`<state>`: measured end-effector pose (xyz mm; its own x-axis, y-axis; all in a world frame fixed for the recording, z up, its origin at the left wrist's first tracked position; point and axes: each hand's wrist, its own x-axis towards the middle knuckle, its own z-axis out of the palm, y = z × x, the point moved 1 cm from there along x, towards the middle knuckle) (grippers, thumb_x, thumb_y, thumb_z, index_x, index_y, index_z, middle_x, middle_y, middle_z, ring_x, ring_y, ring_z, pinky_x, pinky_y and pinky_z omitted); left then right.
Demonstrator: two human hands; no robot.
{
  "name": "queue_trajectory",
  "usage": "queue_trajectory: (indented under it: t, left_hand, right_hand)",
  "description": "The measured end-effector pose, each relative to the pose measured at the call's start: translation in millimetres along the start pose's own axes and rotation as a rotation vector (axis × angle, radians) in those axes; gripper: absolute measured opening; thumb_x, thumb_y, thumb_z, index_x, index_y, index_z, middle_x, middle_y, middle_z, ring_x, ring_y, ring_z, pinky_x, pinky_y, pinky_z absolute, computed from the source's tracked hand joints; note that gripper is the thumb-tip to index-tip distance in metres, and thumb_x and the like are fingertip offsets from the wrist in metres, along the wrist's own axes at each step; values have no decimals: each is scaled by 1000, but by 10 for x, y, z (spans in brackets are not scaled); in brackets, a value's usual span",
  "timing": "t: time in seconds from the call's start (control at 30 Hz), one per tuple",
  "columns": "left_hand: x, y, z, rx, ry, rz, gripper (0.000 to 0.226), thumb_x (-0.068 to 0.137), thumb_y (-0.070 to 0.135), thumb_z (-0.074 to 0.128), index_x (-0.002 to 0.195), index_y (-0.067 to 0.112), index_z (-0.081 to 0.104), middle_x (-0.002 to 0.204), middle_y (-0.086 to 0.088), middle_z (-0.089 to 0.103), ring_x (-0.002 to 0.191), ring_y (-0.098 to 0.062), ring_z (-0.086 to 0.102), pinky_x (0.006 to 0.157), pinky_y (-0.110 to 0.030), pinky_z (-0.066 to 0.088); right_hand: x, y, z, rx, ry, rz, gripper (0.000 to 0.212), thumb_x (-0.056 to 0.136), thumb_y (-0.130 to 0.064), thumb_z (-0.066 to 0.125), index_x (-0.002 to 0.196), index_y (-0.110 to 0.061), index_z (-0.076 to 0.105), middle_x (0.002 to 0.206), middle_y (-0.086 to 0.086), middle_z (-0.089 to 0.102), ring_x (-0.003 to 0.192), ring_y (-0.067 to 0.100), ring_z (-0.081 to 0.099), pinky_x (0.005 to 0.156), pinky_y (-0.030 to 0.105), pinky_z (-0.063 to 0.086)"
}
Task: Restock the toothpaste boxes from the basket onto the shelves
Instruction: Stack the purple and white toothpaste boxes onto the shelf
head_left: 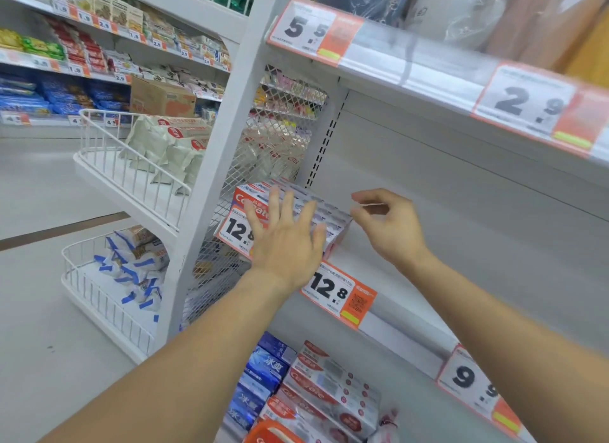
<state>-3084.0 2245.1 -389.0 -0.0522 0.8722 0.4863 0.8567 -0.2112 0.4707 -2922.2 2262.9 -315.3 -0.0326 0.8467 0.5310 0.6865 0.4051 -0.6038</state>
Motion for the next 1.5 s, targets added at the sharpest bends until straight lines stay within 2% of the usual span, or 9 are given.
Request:
queue_trajectory:
  t: [0.13,0.3,0.43,0.57,0.67,0.77,1.17,1.37,1.5]
  left_hand:
    - [-476,335,-33,-180,365,324,21,92,29,50,92,11,60,94,-8,61,92,-31,57,80,-45,44]
    - [-1605,581,329,-408,-274,311,14,87,31,51,80,21,58,68,6,60,69,-25,61,62,-37,47]
    - [-2793,379,902,-262,-832,305,12,94,29,56,99,20,61,91,4,58,91,-23,60,80,-37,49]
    - [-3745,182,1164,-123,-1175,118,69,93,47,58,150,16,34,147,-9,41,138,-31,40,110,-37,37]
    - [-4164,162,1247,-128,-1275,68,86,91,47,63,158,25,13,163,-6,22,143,-31,37,115,-42,35]
    - [-4250,163,1266,-133,-1176,34,85,89,38,69,155,29,16,145,-6,52,119,-27,59,97,-38,48]
    - [-4003,422,1055,-161,-1114,-22,54,89,34,70,129,22,37,116,3,60,104,-19,63,85,-29,49]
    - [-3810,571,684,115,-1789,101,63,70,62,80,117,28,55,107,14,60,99,-9,60,81,-23,47]
    - [-3987,484,691,160,-1838,217,66,62,46,92,115,32,56,109,14,57,98,-12,58,79,-25,47]
  right_hand:
    - [-1109,-195,-453,124,-52,-86,25,89,-5,69,91,-30,70,82,-14,72,74,18,69,66,30,57]
    - [-2875,413,-823,34,-366,132,15,91,-14,68,97,-27,73,82,-13,70,70,12,67,65,23,52]
    - [-3841,1114,-830,-10,-583,359,14,89,-20,63,100,-23,72,78,-11,68,68,7,61,67,20,48]
    - [-4346,1557,-824,-77,-762,502,19,89,-20,67,108,-20,68,88,-15,65,78,15,66,76,30,53]
    - [-4655,1744,-871,-251,-1029,596,38,86,-31,73,117,-15,59,106,5,66,96,27,64,86,39,52]
    - [-4882,1768,-889,-378,-1369,626,81,81,-45,79,142,-11,40,135,9,53,121,31,54,97,36,46]
    - [-4563,1699,-1192,-193,-1057,767,52,85,-40,77,130,-21,59,118,-3,60,102,19,60,88,30,47]
    - [-4334,1645,-1477,-119,-987,764,41,89,-42,71,125,-22,69,110,-11,64,94,11,65,82,25,50]
    - [-4328,1621,-1491,-94,-926,769,38,88,-44,72,120,-22,72,97,-11,69,85,9,67,74,23,52]
